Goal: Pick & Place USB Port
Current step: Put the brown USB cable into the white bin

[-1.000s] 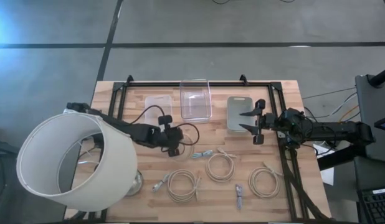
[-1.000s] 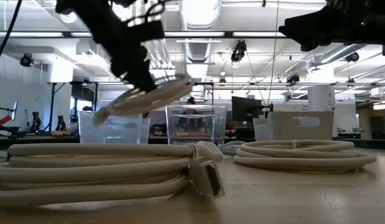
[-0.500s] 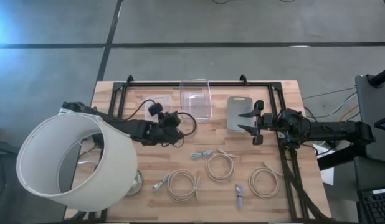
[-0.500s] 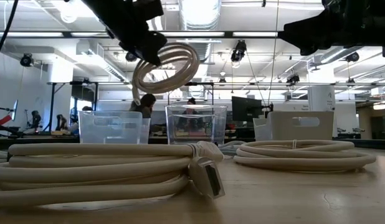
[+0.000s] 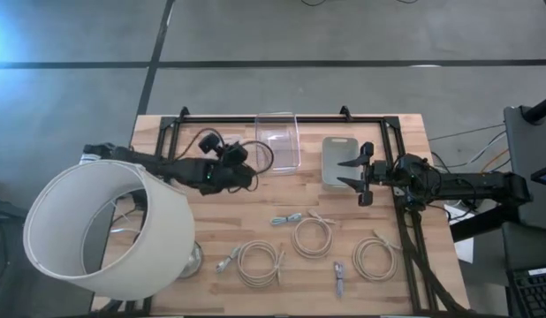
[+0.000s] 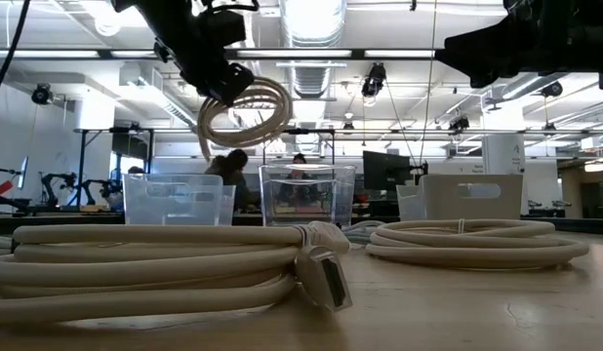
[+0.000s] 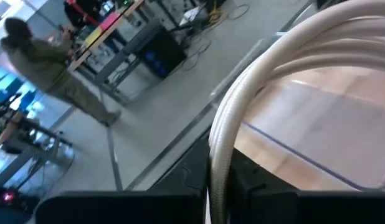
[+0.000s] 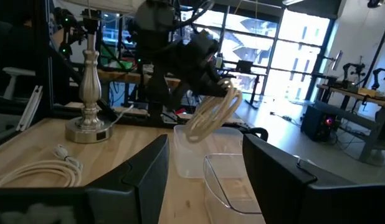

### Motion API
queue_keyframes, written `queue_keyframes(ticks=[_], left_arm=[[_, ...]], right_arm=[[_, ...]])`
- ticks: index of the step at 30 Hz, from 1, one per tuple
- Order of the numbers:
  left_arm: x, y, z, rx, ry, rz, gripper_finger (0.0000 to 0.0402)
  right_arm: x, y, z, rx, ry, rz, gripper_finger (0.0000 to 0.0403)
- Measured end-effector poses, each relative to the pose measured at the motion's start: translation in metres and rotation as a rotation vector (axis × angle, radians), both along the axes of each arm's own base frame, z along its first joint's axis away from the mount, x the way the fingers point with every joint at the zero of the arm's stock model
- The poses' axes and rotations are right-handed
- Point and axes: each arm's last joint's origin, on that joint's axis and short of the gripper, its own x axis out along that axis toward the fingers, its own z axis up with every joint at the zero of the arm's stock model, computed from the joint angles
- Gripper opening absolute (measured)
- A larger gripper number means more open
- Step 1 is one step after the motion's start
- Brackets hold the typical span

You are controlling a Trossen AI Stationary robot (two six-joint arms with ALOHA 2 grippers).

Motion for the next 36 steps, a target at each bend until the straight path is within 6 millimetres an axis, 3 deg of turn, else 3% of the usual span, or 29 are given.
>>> queue_keyframes(ticks=[5, 13, 18, 29, 36], left_arm=[[-0.015, 0.022, 0.008, -0.092, 0.022, 0.06, 0.0023], [-0.039, 0.041, -0.004, -0.286, 0.123, 0.176, 0.0027], [-0.044, 0.045, -0.007, -0.364, 0.143, 0.199, 0.0022], [-0.054, 0.075, -0.017, -0.521, 0.131, 0.333, 0.0027], [-0.046, 0.084, -0.026, -0.514, 0.159, 0.325, 0.0031]], right_arm=[[0.0, 0.0, -0.001, 0.001, 0.01, -0.001, 0.0201], [0.0, 0.0, -0.002, -0.003, 0.02, -0.002, 0.0201], [0.0, 0.0, -0.002, -0.005, 0.021, -0.002, 0.0201], [0.0, 0.0, -0.002, -0.005, 0.022, -0.002, 0.0201], [0.0, 0.0, -0.002, -0.005, 0.022, -0.002, 0.0201]])
